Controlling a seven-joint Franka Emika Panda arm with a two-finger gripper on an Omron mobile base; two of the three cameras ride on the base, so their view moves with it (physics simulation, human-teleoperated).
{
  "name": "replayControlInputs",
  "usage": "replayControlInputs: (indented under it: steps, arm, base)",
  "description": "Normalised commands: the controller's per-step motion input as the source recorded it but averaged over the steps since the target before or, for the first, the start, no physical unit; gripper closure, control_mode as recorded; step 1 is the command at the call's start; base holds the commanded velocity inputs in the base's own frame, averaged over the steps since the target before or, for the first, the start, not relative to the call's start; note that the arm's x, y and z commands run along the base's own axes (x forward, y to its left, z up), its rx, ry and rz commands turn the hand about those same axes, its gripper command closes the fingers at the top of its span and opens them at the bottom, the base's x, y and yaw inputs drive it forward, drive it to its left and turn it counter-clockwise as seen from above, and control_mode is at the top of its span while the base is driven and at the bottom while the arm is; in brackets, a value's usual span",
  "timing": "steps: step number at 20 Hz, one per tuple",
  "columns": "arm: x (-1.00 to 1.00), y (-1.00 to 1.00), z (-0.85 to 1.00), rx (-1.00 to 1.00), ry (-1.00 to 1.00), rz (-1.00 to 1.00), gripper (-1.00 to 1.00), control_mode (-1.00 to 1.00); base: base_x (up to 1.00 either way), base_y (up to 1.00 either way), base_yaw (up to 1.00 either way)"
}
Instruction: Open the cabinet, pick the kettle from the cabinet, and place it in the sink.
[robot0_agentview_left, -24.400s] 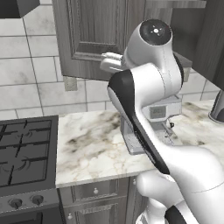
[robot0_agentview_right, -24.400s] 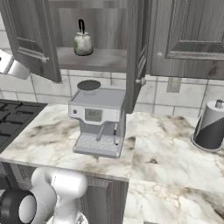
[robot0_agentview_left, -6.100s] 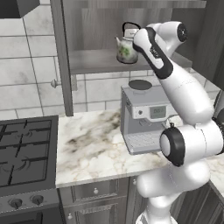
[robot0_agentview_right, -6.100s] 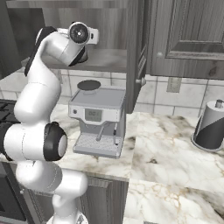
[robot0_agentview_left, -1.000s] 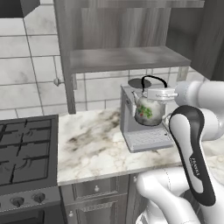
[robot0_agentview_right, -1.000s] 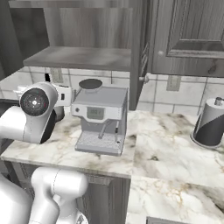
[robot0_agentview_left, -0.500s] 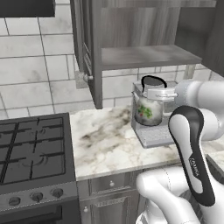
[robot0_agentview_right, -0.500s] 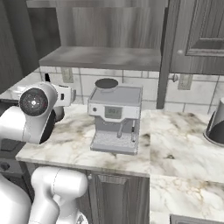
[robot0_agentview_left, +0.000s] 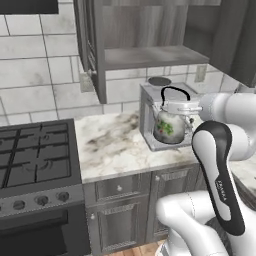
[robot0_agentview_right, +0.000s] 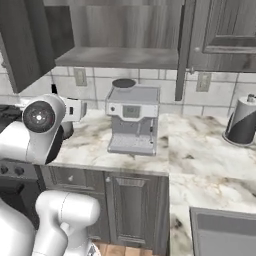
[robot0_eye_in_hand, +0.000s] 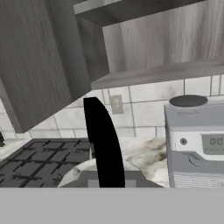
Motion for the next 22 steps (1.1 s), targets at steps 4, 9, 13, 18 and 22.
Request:
replayControlInputs:
  steps: [4,9,13,18,22]
  arm:
    - [0.0,0.0,0.0,0.0,0.0,0.0,1.0,1.0]
    - [0.0,0.0,0.0,0.0,0.0,0.0,1.0,1.0]
    - [0.0,0.0,0.0,0.0,0.0,0.0,1.0,1.0]
    - [0.0,0.0,0.0,0.0,0.0,0.0,1.0,1.0]
    - [0.0,0.0,0.0,0.0,0.0,0.0,1.0,1.0]
  base:
    - [-0.75,-0.06,-0.16]
    - [-0.65,-0.07,-0.22]
    - [-0.31,0.0,-0.55]
    - [-0.22,0.01,-0.65]
    - [-0.13,0.07,-0.76]
